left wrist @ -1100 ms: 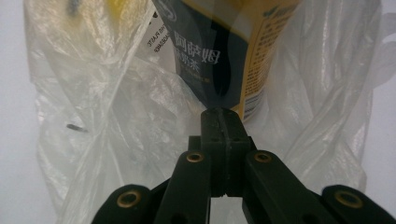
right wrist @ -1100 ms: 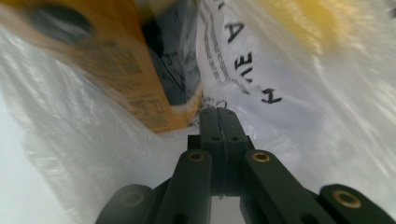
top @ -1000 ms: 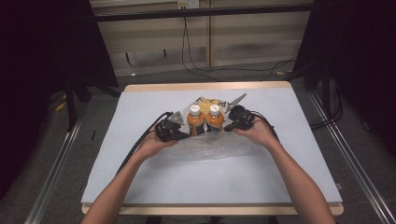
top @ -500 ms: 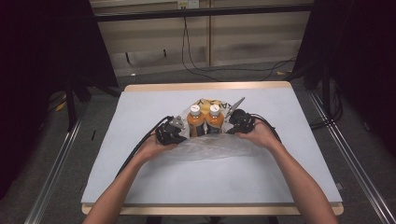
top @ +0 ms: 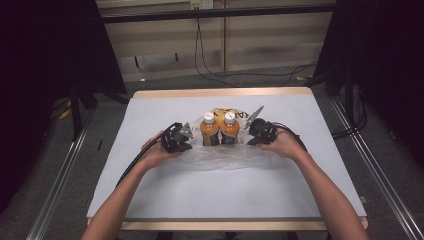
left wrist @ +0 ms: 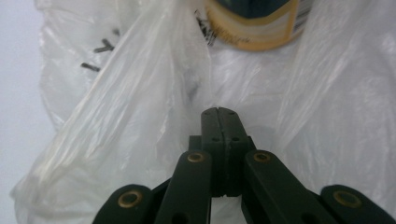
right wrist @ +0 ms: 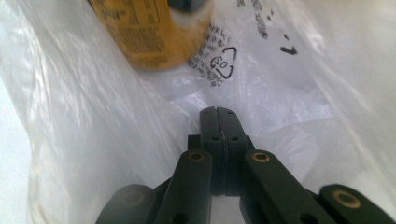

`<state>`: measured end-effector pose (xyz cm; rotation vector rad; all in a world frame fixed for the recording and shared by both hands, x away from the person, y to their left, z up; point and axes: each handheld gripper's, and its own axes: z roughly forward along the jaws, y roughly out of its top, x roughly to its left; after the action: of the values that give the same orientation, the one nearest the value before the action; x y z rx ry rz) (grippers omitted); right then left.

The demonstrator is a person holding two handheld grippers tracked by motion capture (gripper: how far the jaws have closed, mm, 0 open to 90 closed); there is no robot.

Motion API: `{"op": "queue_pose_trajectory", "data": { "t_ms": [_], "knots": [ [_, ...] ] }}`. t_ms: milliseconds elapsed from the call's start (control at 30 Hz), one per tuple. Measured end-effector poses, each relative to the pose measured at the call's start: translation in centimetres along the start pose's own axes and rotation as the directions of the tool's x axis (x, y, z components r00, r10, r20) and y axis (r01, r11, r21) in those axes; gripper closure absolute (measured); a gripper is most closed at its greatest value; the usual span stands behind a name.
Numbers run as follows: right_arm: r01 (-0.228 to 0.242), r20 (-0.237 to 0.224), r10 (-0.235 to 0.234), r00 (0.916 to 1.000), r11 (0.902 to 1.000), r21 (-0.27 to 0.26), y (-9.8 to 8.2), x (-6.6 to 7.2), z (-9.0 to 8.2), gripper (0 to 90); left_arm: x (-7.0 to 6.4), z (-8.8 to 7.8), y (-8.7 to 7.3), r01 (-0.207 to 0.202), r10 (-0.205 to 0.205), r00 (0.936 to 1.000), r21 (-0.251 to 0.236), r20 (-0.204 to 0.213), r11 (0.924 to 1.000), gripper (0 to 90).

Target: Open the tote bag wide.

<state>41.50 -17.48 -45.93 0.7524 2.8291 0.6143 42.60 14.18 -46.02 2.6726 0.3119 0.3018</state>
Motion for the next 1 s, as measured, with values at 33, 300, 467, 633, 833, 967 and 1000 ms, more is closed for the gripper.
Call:
{"op": "queue_pose_trajectory", "data": {
  "t_ms": [33,300,467,633,833,967,1000],
  "knots": [
    [0.005,-0.001,-0.005,1.0,1.0,0.005,-0.1,0.0,-0.1,90.0,0.2,0.0,0.0,-0.001,0.001,0.9999,0.003,-0.012,1.0,90.0],
    [0.001,0.032,-0.001,0.9995,0.9998,0.02,-0.9,-0.4,-0.5,90.0,1.8,-0.2,-1.3,0.057,-0.056,0.9972,0.016,-0.049,0.9983,90.0],
    [-0.018,0.112,0.016,0.9936,0.9996,0.023,-1.2,-1.3,-0.4,90.0,2.3,-0.3,-1.6,0.077,-0.077,0.9961,0.013,-0.044,0.9969,90.0],
    [-0.047,0.13,0.044,0.9906,0.9985,0.026,-2.0,-2.3,-0.7,90.0,3.0,-0.2,-2.1,0.1,-0.1,0.9938,-0.007,-0.049,0.995,90.0],
    [-0.028,0.123,0.023,0.9921,0.9988,0.041,-2.5,-2.7,-1.0,90.0,3.8,-0.2,-2.6,0.122,-0.122,0.9918,-0.026,-0.037,0.9923,90.0],
    [0.015,0.096,-0.027,0.995,0.9932,0.115,-2.3,-2.3,-1.3,90.0,4.1,-0.2,-2.8,0.131,-0.133,0.9903,-0.032,-0.04,0.9908,90.0],
    [0.022,0.083,-0.032,0.996,0.9926,0.119,-2.4,-2.2,-1.4,90.0,4.2,-0.2,-2.8,0.125,-0.127,0.9909,-0.03,-0.046,0.9917,90.0]
  ]
}}
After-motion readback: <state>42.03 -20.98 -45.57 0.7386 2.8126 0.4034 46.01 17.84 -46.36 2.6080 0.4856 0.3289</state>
